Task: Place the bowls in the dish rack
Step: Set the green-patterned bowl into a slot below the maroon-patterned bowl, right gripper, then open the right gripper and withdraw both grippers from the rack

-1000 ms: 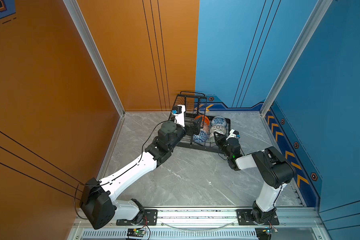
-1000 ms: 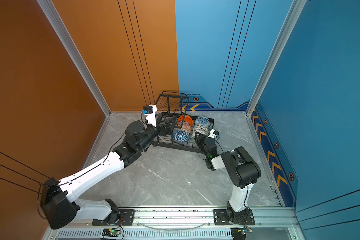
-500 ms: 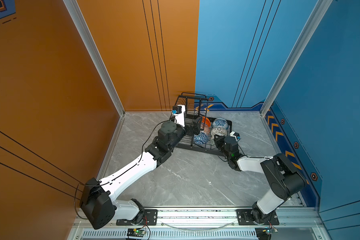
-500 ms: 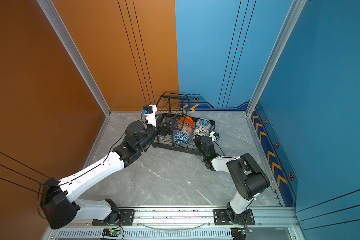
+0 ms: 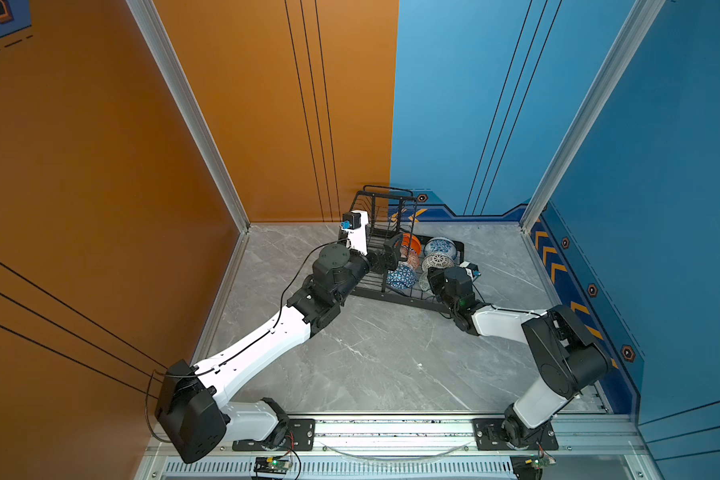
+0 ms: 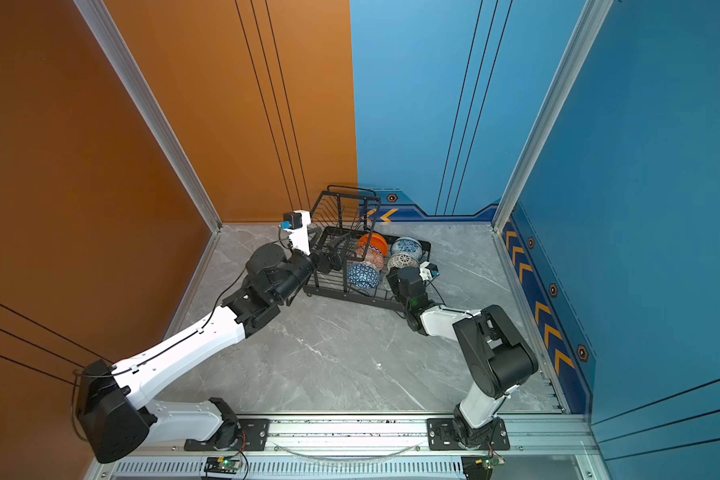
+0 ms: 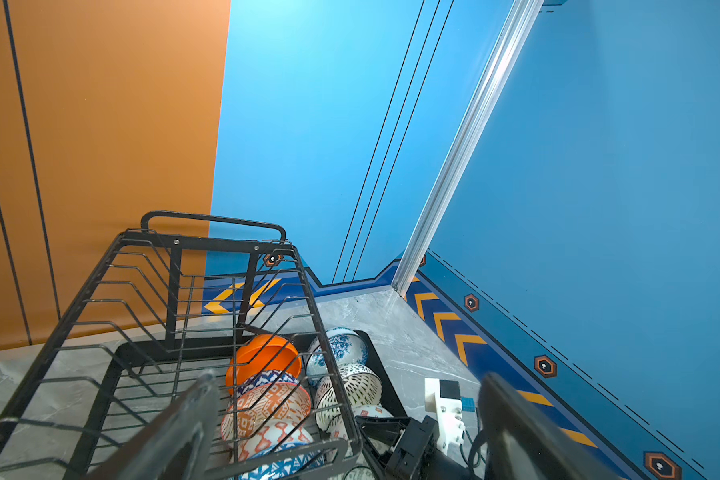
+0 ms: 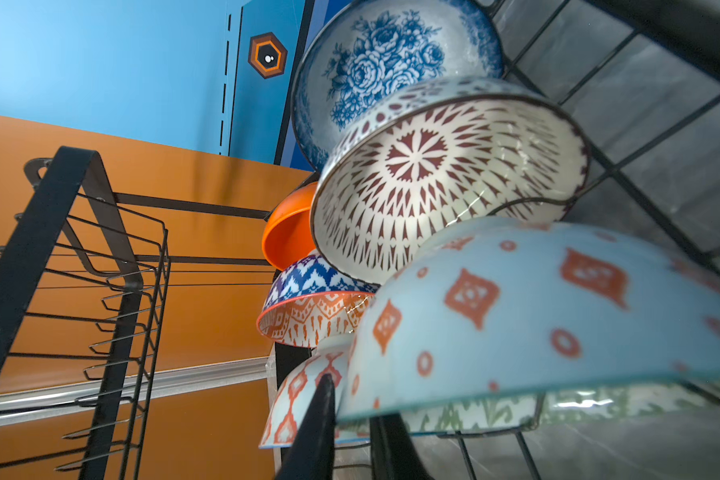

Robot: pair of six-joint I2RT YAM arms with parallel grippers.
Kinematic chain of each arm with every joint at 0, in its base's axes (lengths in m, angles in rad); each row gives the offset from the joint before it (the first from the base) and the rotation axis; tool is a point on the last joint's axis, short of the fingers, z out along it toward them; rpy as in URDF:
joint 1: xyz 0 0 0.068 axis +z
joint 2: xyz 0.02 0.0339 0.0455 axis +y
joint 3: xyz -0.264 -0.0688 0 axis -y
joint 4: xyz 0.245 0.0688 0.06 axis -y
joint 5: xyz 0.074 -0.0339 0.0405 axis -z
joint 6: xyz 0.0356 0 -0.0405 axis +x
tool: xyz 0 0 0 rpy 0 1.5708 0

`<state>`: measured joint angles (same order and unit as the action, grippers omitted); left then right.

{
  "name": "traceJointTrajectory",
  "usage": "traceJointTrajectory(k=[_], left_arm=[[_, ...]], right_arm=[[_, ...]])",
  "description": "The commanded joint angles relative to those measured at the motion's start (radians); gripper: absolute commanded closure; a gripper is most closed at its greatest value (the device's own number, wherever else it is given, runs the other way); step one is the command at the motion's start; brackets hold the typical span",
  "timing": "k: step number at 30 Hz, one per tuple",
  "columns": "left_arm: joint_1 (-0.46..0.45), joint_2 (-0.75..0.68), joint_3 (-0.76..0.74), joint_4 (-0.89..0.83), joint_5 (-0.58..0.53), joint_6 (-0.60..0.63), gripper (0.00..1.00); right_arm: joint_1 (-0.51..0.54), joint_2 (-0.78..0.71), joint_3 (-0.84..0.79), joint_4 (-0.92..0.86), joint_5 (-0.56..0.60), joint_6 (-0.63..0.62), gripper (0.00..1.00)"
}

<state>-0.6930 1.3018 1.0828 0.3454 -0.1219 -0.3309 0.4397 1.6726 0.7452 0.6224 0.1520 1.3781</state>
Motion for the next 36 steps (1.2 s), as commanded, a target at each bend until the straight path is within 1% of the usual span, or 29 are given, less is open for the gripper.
traceJointTrajectory(k=[1, 11, 15, 19, 21, 22, 24, 27, 29, 32, 36], left_arm=[[0.001, -0.027, -0.014, 0.002, 0.005, -0.002, 0.02], [0.005, -0.040, -0.020, -0.005, 0.005, -0.006, 0.02], [0.004, -0.040, -0.014, -0.015, 0.003, -0.013, 0.02], [0.005, -0.042, -0.010, -0.029, -0.002, -0.018, 0.02], [0.007, -0.044, -0.009, -0.033, -0.002, -0.024, 0.02], [0.007, -0.046, -0.010, -0.035, -0.002, -0.026, 0.02], [0.010, -0.049, -0.008, -0.042, -0.003, -0.029, 0.02], [0.018, -0.054, -0.009, -0.054, -0.001, -0.042, 0.02], [0.029, -0.059, -0.009, -0.068, -0.001, -0.058, 0.02], [0.045, -0.061, -0.012, -0.090, 0.008, -0.090, 0.02], [0.067, -0.090, -0.030, -0.124, -0.001, -0.103, 0.02]], right_arm=[[0.010, 0.021, 0.029, -0.039, 0.010, 0.009, 0.78], [0.013, -0.017, 0.049, -0.074, 0.003, -0.015, 0.71], [0.012, -0.046, 0.051, -0.087, -0.001, -0.034, 0.64], [0.012, -0.066, 0.055, -0.107, -0.005, -0.044, 0.52], [0.013, -0.076, 0.053, -0.110, -0.005, -0.045, 0.40], [0.012, -0.082, 0.052, -0.112, -0.007, -0.047, 0.36], [0.013, -0.092, 0.051, -0.116, -0.008, -0.050, 0.25], [0.013, -0.113, 0.051, -0.132, -0.011, -0.057, 0.15], [0.016, -0.132, 0.052, -0.154, -0.010, -0.062, 0.05], [0.019, -0.162, 0.049, -0.177, -0.013, -0.068, 0.00], [0.028, -0.219, 0.048, -0.221, -0.013, -0.104, 0.00]])
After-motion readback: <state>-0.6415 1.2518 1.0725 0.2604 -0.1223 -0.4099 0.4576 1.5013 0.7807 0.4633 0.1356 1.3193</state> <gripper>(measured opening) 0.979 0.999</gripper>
